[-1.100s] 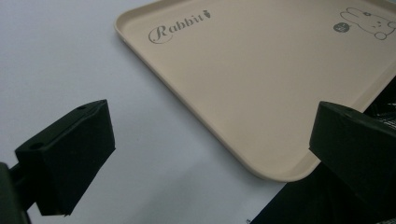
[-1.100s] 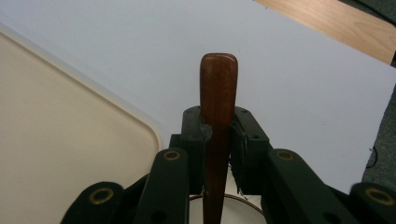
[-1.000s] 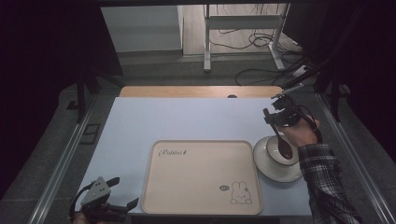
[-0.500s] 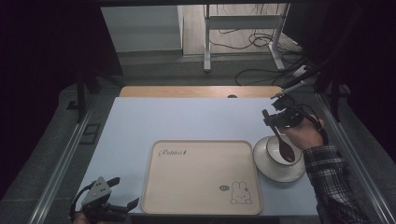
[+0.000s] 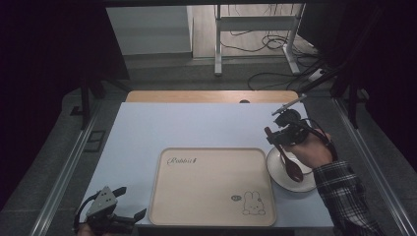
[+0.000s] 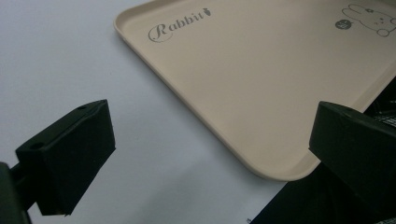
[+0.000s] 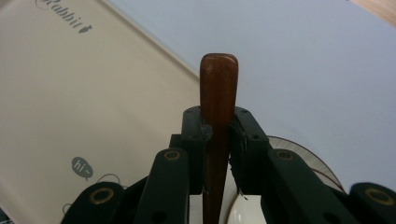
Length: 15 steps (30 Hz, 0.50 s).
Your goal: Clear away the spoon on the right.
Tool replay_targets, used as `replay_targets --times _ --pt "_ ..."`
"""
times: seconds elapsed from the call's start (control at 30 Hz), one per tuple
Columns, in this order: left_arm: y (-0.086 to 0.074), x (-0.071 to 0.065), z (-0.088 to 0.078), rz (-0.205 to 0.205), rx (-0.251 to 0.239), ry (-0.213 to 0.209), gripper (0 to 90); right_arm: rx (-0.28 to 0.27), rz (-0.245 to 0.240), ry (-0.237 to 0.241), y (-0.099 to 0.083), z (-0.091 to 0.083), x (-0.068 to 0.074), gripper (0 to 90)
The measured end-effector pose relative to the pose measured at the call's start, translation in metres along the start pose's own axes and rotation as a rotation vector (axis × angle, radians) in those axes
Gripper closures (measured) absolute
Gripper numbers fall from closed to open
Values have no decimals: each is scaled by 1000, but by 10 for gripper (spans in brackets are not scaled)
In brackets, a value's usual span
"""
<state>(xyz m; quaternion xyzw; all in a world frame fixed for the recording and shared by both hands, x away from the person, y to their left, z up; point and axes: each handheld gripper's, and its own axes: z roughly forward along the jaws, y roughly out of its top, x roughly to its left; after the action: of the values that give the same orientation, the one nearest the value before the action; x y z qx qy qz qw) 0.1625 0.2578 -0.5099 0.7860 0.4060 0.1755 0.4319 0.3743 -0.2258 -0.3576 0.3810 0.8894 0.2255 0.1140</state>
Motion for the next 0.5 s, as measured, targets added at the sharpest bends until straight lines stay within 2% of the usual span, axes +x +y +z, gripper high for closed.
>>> replay_targets --times 0.13,0.33,0.5 --pt "0 0 0 0 0 0 1 14 -14 10 1 4 7 771" --pt "0 0 0 1 0 0 1 45 -49 43 3 18 27 772" --pt "0 0 0 1 0 0 1 66 -67 61 3 26 38 772"
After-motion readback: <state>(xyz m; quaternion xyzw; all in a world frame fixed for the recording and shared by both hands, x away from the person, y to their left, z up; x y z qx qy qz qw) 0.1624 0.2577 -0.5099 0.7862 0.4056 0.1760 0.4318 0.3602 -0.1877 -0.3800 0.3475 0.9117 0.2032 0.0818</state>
